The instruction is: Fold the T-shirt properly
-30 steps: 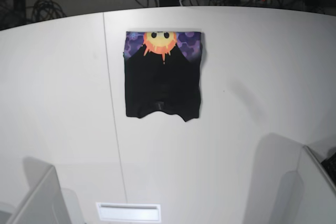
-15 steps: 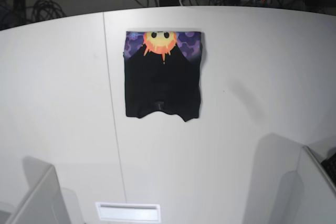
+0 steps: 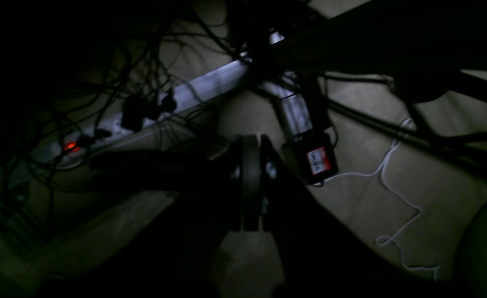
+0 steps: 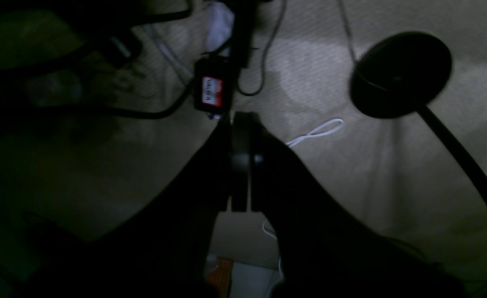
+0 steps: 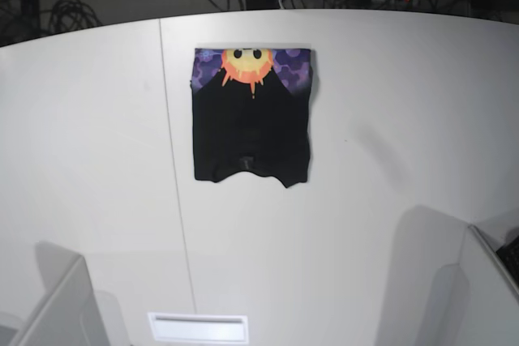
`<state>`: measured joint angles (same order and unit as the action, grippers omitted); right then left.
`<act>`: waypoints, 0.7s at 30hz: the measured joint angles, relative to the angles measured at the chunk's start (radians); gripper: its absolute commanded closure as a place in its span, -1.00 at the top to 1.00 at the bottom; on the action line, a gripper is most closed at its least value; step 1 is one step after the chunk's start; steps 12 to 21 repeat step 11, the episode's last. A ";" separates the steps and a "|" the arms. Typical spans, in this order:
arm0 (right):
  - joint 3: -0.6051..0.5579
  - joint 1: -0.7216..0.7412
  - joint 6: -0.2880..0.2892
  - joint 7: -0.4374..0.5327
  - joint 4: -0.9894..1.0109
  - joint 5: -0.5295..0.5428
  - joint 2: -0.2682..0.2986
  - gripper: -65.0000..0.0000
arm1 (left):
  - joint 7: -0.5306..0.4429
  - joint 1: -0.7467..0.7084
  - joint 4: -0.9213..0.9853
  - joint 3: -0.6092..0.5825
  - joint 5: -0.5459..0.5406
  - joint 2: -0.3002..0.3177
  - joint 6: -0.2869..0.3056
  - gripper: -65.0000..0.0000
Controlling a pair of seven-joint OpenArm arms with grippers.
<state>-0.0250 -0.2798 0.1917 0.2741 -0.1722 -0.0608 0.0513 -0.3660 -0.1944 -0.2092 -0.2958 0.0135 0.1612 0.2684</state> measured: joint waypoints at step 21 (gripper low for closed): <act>0.006 0.004 -0.001 -0.003 0.004 0.000 0.004 -1.00 | -0.001 0.000 0.000 0.000 0.000 -0.006 0.001 -1.00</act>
